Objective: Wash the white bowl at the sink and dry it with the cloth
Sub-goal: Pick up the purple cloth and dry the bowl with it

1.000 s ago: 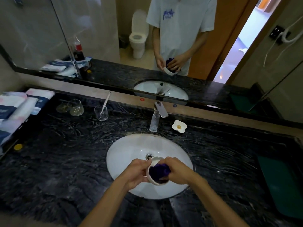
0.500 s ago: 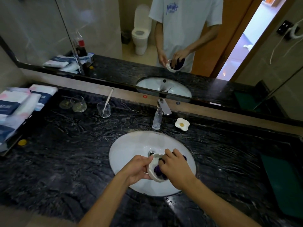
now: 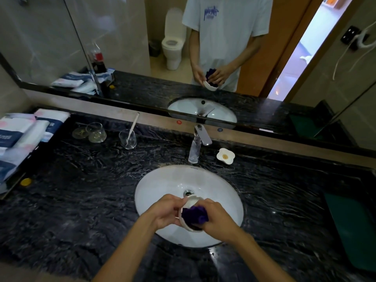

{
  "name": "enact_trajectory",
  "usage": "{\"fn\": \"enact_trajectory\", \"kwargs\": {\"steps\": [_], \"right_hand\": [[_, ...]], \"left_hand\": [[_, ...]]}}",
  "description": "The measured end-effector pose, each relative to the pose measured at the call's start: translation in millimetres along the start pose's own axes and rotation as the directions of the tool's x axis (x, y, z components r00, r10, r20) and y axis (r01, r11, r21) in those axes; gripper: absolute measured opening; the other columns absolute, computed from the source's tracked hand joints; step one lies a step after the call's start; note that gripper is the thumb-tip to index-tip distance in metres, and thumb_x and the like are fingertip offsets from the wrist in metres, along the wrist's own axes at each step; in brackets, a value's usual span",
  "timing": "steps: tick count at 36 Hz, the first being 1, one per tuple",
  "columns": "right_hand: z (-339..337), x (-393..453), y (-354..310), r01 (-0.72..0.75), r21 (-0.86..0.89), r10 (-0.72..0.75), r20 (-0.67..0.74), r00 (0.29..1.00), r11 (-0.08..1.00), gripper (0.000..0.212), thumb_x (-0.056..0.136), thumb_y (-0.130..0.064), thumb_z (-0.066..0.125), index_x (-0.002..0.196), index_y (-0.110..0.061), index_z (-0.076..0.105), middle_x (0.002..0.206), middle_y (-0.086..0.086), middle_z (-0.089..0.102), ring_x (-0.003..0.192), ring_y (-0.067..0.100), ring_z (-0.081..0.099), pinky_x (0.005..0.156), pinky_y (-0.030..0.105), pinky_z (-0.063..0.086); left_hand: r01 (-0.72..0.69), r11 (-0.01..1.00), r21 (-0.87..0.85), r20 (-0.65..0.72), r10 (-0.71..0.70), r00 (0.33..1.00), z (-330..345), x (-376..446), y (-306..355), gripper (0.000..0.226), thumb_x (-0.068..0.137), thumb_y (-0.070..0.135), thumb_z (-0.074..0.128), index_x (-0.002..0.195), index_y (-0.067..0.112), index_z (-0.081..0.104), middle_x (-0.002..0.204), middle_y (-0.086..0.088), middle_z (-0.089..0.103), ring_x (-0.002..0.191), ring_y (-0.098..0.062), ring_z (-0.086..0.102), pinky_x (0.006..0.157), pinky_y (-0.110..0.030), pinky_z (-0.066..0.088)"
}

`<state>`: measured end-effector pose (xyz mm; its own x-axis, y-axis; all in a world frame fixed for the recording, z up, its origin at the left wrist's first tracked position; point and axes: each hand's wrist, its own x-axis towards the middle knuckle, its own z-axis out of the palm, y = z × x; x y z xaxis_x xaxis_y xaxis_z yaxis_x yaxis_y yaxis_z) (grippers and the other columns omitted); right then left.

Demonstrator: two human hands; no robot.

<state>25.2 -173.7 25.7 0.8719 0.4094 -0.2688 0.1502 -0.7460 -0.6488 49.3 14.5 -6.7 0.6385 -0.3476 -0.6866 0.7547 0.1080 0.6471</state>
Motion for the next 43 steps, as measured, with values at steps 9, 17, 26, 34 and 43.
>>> {"fn": "enact_trajectory", "kwargs": {"steps": [9, 17, 26, 34, 43], "right_hand": [[-27.5, 10.2, -0.5, 0.378, -0.617, -0.165, 0.374, 0.913, 0.690, 0.044, 0.077, -0.005, 0.062, 0.118, -0.020, 0.056, 0.119, 0.004, 0.063, 0.121, 0.024, 0.044, 0.090, 0.040, 0.036], [-23.9, 9.4, 3.5, 0.173, -0.310, -0.070, 0.317, 0.946, 0.935, 0.042, 0.081, -0.013, 0.063, 0.121, -0.025, 0.059, 0.114, 0.003, 0.065, 0.101, 0.021, 0.055, 0.081, 0.032, 0.045], [-5.7, 9.6, 17.9, -0.206, 0.097, 0.178, 0.238, 0.955, 0.974, 0.041, 0.076, -0.037, 0.079, 0.112, -0.032, 0.060, 0.103, -0.008, 0.069, 0.095, 0.013, 0.065, 0.083, 0.026, 0.053], [8.7, -1.6, 32.3, 0.246, -0.472, -0.165, 0.207, 0.964, 0.846, 0.074, 0.078, -0.015, 0.065, 0.140, -0.042, 0.036, 0.140, -0.013, 0.048, 0.126, 0.020, 0.040, 0.096, 0.042, 0.038], [28.6, -6.4, 43.9, 0.236, -0.578, -0.182, 0.152, 0.972, 0.781, 0.080, 0.069, -0.029, 0.074, 0.139, -0.026, 0.034, 0.139, -0.001, 0.047, 0.119, 0.028, 0.048, 0.093, 0.041, 0.044]], "left_hand": [[-0.023, 0.987, 0.159, 0.051, 0.015, 0.999, 11.7, 0.3, 12.8, 0.025, 0.101, 0.017, 0.056, 0.094, -0.001, 0.072, 0.080, -0.012, 0.074, 0.078, -0.025, 0.070, 0.090, -0.060, 0.056], [-0.017, 0.981, 0.194, 0.004, 0.016, 1.000, 13.6, -1.8, 13.4, 0.028, 0.101, 0.021, 0.058, 0.089, -0.001, 0.070, 0.079, -0.014, 0.071, 0.076, -0.026, 0.069, 0.088, -0.063, 0.056], [0.038, 0.996, 0.084, -0.081, -0.031, 0.996, 18.0, -3.0, -8.4, 0.028, 0.101, 0.019, 0.058, 0.095, -0.005, 0.072, 0.089, -0.020, 0.075, 0.085, -0.031, 0.071, 0.086, -0.059, 0.059], [0.015, 0.995, 0.099, -0.177, 0.002, 0.984, 18.9, 0.1, 4.4, 0.037, 0.101, 0.024, 0.058, 0.102, -0.013, 0.065, 0.080, -0.019, 0.070, 0.069, -0.028, 0.069, 0.077, -0.059, 0.060], [-0.007, 1.000, 0.024, -0.192, 0.011, 0.981, 23.9, 5.4, 0.3, 0.031, 0.102, 0.019, 0.057, 0.086, -0.007, 0.064, 0.065, -0.012, 0.070, 0.059, -0.024, 0.069, 0.065, -0.052, 0.060]]}}
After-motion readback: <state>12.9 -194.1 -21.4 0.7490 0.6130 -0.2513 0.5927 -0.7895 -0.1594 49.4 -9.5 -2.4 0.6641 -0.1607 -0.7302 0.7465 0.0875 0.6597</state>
